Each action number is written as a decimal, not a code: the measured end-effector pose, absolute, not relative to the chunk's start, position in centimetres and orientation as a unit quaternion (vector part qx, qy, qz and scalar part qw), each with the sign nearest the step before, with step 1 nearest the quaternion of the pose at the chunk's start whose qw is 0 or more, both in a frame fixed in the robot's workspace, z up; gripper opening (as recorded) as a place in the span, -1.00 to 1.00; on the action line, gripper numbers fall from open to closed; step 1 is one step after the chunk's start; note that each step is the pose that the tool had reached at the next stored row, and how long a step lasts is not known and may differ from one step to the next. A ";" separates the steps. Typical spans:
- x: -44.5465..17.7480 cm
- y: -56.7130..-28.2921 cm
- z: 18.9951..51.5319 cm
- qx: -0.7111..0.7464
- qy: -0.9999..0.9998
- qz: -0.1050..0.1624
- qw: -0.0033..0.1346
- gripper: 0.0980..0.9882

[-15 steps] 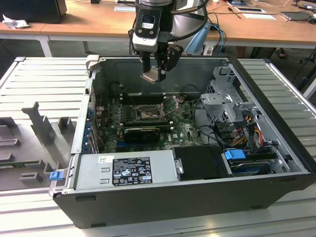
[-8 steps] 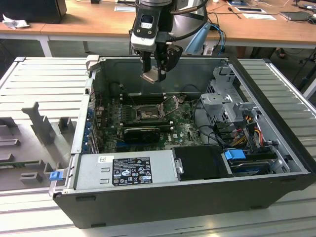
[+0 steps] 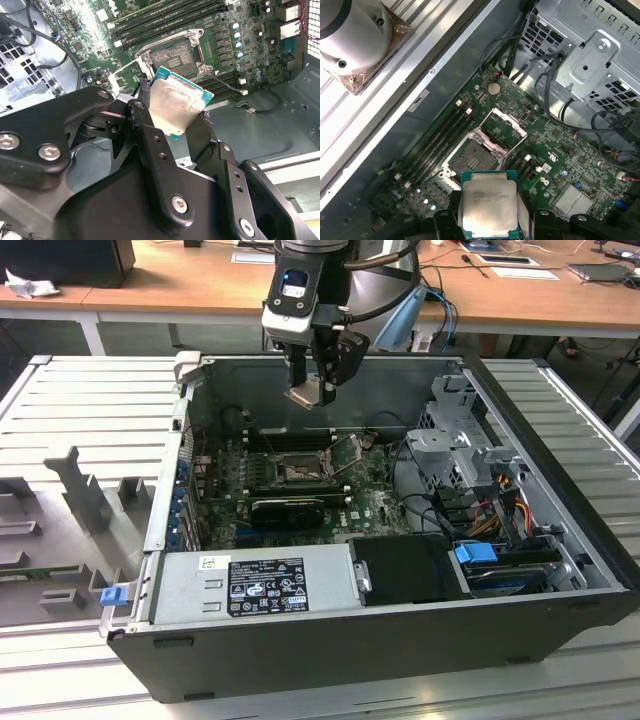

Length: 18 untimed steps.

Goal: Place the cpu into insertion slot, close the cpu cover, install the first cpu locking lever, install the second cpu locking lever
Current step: 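Place the cpu into insertion slot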

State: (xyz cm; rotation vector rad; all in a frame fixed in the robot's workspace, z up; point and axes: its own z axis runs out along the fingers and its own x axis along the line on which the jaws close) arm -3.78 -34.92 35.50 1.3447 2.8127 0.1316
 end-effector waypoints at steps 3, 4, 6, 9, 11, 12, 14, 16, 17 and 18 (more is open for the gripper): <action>-3.8 -34.9 35.5 0.441 0.896 0.042 0.011 -0.03; -3.8 -34.9 35.5 0.446 0.894 0.042 0.011 -0.03; -3.8 -34.9 35.5 0.451 0.892 0.042 0.012 -0.03; -3.8 -34.9 35.5 0.463 0.885 0.042 0.012 -0.03; -3.8 -34.9 35.4 0.475 0.879 0.042 0.013 -0.03; -3.8 -34.9 35.4 0.482 0.875 0.042 0.013 -0.03; -3.8 -34.9 35.4 0.492 0.870 0.041 0.013 -0.03; -4.0 -34.9 35.4 0.497 0.867 0.041 0.014 -0.03; -4.0 -34.9 35.4 0.499 0.866 0.041 0.014 -0.03; -4.1 -34.9 35.4 0.501 0.865 0.041 0.014 -0.03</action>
